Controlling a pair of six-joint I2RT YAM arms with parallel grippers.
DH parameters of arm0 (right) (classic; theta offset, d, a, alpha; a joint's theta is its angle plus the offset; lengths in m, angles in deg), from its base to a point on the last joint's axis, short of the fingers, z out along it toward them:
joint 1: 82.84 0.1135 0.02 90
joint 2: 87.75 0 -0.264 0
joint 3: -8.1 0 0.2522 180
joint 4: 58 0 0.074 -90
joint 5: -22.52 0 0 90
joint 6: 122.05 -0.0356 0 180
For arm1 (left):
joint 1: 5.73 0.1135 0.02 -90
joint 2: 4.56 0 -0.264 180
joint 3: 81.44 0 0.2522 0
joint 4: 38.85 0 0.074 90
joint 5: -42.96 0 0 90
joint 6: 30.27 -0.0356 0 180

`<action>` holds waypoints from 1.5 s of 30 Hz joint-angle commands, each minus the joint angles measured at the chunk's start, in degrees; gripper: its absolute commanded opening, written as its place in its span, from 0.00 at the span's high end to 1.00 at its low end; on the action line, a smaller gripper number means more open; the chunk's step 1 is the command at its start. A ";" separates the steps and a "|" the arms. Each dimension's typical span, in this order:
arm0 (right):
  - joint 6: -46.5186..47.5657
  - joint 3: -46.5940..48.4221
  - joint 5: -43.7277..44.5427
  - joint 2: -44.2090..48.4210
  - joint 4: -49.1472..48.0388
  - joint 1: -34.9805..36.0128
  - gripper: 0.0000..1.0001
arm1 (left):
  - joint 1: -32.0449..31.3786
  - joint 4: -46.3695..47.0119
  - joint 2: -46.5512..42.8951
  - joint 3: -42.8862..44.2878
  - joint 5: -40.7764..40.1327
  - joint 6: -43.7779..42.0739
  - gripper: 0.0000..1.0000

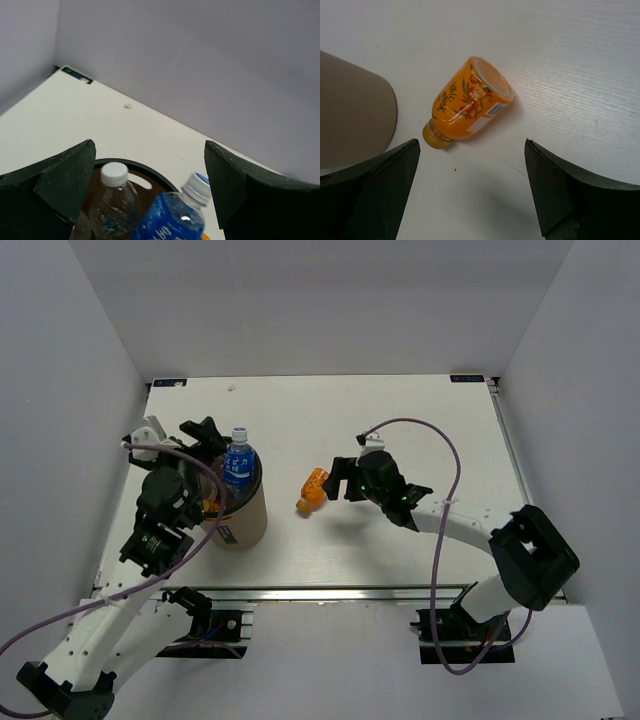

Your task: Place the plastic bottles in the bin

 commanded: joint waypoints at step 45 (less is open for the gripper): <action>-15.15 10.91 7.19 -19.00 -9.79 3.18 0.90 | 52.12 -9.70 12.42 -1.72 34.45 20.72 0.02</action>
